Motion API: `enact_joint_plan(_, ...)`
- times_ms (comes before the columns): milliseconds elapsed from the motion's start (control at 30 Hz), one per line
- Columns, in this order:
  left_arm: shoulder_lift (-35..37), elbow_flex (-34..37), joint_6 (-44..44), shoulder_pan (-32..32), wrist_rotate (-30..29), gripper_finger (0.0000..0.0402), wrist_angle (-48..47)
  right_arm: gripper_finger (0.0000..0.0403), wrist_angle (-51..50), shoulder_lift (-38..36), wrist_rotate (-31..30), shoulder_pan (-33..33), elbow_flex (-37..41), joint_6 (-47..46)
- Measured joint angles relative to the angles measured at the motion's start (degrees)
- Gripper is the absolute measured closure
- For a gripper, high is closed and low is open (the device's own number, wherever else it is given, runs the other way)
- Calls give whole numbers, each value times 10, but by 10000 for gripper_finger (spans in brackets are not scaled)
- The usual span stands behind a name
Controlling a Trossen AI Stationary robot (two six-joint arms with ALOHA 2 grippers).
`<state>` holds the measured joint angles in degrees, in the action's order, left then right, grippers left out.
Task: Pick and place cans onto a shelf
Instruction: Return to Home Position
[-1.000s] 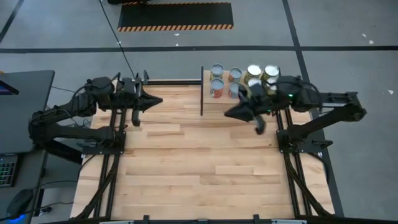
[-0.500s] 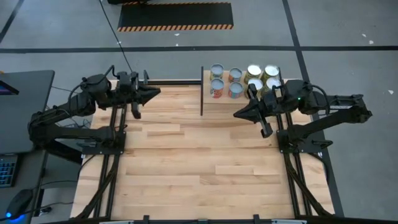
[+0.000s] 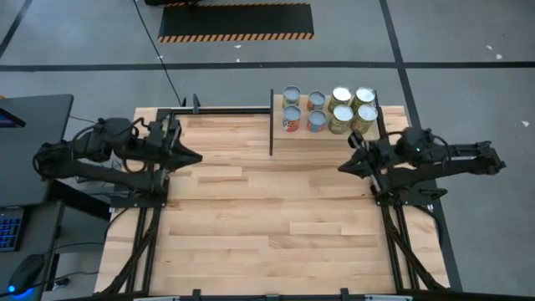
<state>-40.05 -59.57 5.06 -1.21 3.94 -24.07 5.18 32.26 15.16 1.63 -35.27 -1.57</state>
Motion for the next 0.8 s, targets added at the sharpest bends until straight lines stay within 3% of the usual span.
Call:
enact_joint_plan(133,-22,0,-3,-40,-72,380,34,386,32,-92,2,0,81,-51)
enact_joint_plan(300,-58,0,-16,-70,-76,392,33,386,27,-200,25,0,162,-89)
enact_joint_plan(467,-84,0,-25,-83,-76,390,49,386,38,-266,-12,0,238,-69)
enact_joint_plan(567,-85,9,-27,-87,-76,386,67,386,110,-288,-25,0,292,-36)
enact_joint_plan(667,-57,83,-16,-89,-75,385,149,386,174,-310,-25,0,346,-48)
enact_joint_plan(800,-4,210,19,-101,-76,390,267,386,122,-321,-26,0,348,-39)
